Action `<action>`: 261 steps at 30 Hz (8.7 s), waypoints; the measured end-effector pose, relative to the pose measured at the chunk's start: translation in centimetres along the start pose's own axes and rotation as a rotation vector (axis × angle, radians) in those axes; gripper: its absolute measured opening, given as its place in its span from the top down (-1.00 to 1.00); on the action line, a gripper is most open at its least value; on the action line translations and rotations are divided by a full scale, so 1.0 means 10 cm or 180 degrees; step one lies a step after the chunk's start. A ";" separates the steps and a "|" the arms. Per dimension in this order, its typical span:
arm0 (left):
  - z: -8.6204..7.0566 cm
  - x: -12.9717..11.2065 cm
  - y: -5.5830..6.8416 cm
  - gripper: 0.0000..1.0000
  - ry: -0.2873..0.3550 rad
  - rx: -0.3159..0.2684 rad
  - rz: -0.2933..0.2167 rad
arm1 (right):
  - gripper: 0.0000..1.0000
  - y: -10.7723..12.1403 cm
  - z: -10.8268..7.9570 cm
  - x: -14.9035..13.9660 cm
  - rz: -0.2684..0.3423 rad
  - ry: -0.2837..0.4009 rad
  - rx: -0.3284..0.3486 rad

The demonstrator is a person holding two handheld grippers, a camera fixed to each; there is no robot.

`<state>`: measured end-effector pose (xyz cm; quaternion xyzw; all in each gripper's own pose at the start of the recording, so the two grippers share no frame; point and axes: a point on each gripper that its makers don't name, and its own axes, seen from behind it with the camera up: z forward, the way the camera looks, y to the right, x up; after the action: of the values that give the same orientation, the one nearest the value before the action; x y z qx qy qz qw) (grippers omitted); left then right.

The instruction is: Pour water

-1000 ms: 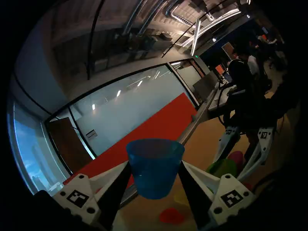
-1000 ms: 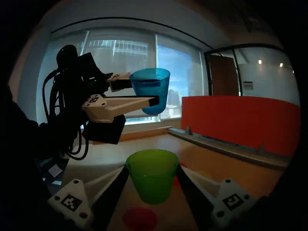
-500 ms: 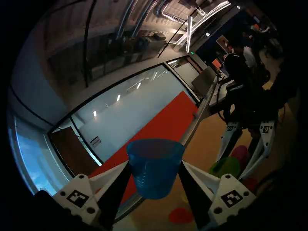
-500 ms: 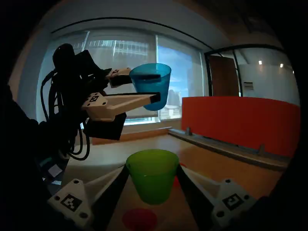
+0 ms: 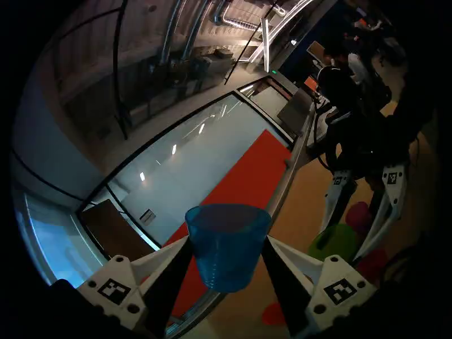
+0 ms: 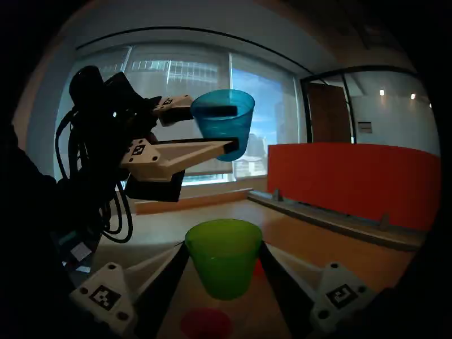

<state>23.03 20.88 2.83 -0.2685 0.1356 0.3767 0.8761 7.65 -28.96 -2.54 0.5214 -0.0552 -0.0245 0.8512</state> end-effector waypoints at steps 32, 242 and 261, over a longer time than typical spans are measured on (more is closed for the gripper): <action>0.04 0.01 -0.03 -0.63 -0.0015 0.0020 0.0499 | -0.79 0.00 0.04 0.02 0.0006 0.0013 0.0014; -0.08 0.55 -0.19 -0.62 0.0105 0.0225 0.2439 | -0.78 -0.02 -0.01 0.25 -0.0136 0.0135 -0.0004; -0.04 0.35 -0.37 -0.63 -0.0057 0.0296 0.1808 | -0.78 -0.01 -0.04 0.25 -0.0142 0.0128 -0.0035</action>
<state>28.07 20.60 2.33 -0.1759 0.2147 0.6028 0.7481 10.13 -28.85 -2.66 0.5181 -0.0262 -0.0334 0.8542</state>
